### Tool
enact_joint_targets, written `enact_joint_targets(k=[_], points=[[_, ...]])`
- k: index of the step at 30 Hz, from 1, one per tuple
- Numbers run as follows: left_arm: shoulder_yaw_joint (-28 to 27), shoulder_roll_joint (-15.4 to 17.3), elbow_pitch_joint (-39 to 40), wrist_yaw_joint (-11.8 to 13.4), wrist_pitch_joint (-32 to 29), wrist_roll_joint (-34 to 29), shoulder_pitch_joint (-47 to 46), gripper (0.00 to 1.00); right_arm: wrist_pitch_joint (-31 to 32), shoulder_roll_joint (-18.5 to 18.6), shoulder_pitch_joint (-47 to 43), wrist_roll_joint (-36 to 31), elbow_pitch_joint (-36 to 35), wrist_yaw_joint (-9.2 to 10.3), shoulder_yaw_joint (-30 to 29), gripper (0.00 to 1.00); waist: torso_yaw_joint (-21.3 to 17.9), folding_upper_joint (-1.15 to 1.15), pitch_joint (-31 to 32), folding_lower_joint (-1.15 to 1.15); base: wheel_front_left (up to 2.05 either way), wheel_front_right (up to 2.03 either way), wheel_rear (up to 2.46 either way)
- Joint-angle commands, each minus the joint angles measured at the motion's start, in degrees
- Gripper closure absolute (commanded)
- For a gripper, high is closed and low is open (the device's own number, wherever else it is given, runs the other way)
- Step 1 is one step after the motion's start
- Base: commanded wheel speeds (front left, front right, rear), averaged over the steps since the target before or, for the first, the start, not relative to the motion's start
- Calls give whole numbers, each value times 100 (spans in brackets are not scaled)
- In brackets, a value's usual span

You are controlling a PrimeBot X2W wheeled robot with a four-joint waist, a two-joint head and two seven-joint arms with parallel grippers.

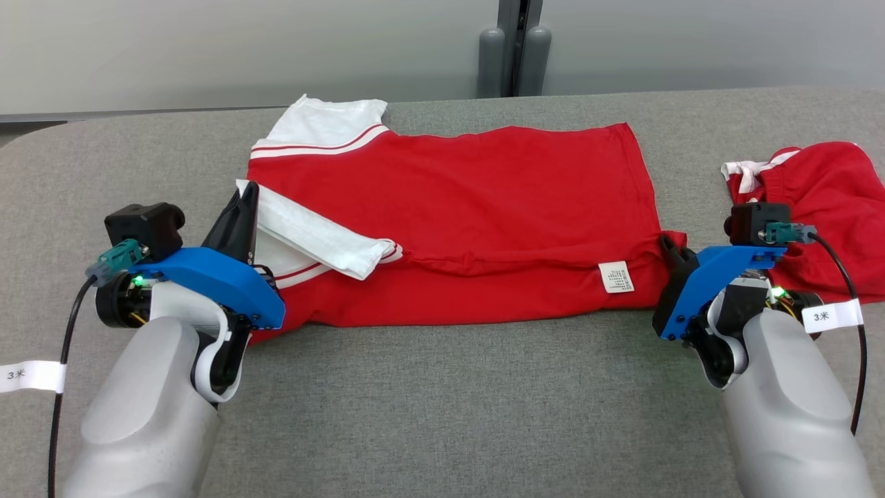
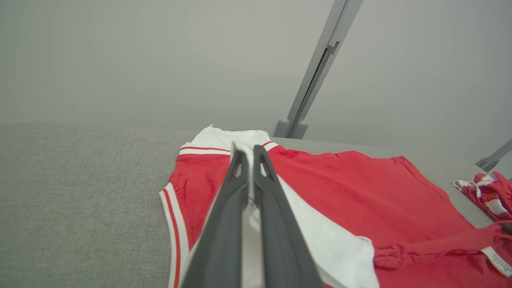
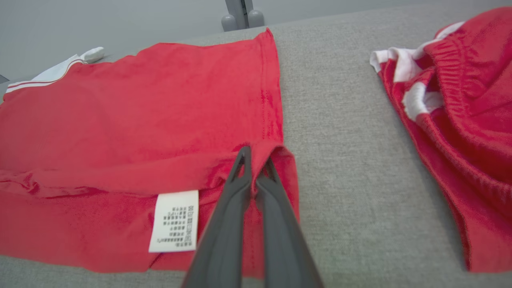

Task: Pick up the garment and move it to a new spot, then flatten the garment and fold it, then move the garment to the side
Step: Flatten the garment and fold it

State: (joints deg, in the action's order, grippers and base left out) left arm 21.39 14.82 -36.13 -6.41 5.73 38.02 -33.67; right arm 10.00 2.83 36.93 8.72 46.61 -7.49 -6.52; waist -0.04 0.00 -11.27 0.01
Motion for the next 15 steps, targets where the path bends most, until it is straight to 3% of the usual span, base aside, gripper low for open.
enact_joint_targets(k=[1, 3, 4, 5, 6, 7, 8, 9, 15], points=[[63, -34, -91, -33, 63, -43, -148, 100, -87, 12, 140, 20, 119, -1, 33, 75, 6, 0, -15, -1, 0, 0, 0], [98, -70, -242, -48, 124, -61, -251, 100, -195, 13, 254, 49, 288, -1, 63, 70, 6, 0, -42, -1, 0, 0, 0], [118, -92, -313, -58, 161, -64, -303, 100, -267, 14, 309, 48, 367, -1, 70, 60, 4, 0, -60, -1, 0, 0, 0], [137, -111, -391, -63, 188, -68, -348, 100, -337, 12, 351, 35, 429, -1, 83, 7, 3, 0, -75, -1, 0, 0, 0], [155, -125, -460, -58, 214, -74, -389, 100, -408, 12, 393, 20, 498, -1, 91, 0, 1, 0, -87, -1, 0, 0, 0], [175, -137, -538, -60, 241, -82, -427, 82, -485, 12, 440, 33, 561, -1, 108, 0, -2, 0, -100, -1, 0, 0, 0], [190, -145, -612, -66, 271, -81, -464, 55, -551, 12, 481, 64, 627, -1, 128, 0, -6, 0, -112, -1, 0, 0, 0], [199, -152, -681, -70, 308, -72, -499, 0, -606, 12, 525, 80, 701, -1, 148, 0, -12, 0, -124, -1, 0, 0, 0], [193, -204, -1127, -79, 481, -3, -692, 0, -1053, 12, 738, 203, 986, -1, 297, 0, -38, 0, -168, -1, 0, 0, 0]])
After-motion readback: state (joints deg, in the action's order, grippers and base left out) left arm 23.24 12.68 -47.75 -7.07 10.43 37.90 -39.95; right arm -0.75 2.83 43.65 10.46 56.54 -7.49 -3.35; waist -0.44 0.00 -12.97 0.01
